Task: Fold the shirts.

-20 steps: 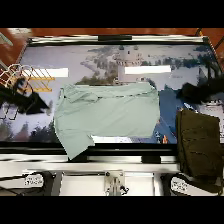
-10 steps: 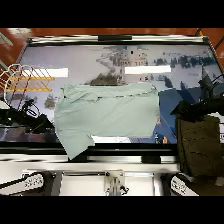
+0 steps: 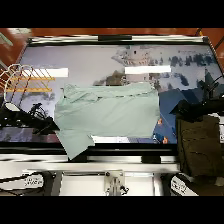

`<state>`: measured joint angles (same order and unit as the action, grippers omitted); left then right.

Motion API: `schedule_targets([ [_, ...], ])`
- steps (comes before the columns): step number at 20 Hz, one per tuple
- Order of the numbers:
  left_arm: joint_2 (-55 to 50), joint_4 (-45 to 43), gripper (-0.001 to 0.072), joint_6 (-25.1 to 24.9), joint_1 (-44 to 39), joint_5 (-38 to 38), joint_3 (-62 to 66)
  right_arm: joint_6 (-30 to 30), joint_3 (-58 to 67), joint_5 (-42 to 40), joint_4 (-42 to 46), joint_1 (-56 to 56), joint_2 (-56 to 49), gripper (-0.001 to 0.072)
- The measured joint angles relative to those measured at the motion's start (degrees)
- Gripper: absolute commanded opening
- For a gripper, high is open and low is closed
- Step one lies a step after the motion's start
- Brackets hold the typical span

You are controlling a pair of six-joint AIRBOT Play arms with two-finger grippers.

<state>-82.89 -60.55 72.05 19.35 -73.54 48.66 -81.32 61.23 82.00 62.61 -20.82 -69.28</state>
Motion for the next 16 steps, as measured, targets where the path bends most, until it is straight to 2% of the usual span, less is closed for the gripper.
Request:
schedule_targets([
  [1,-0.57,0.13,0.0112,-0.11,-0.57,0.37,-0.09,-0.20,-0.33,0.81,0.13,0.00,0.00,0.0624],
  [2,-0.96,0.13,0.0035,-0.24,-1.11,1.22,-0.07,-0.50,-1.09,1.88,0.09,0.00,0.00,0.0624],
  [8,-0.98,0.35,0.0034,-0.48,-2.01,3.23,0.66,1.16,-13.66,1.66,-1.42,2.27,0.02,0.0622],
  [12,0.42,0.17,0.0034,-0.74,-2.12,2.69,0.92,3.96,-19.26,-5.95,-2.05,8.85,0.02,0.0621],
  [16,1.60,0.46,0.0035,-1.18,-2.14,2.16,1.07,2.89,-20.85,-13.20,-2.05,13.84,-1.40,0.0621],
])
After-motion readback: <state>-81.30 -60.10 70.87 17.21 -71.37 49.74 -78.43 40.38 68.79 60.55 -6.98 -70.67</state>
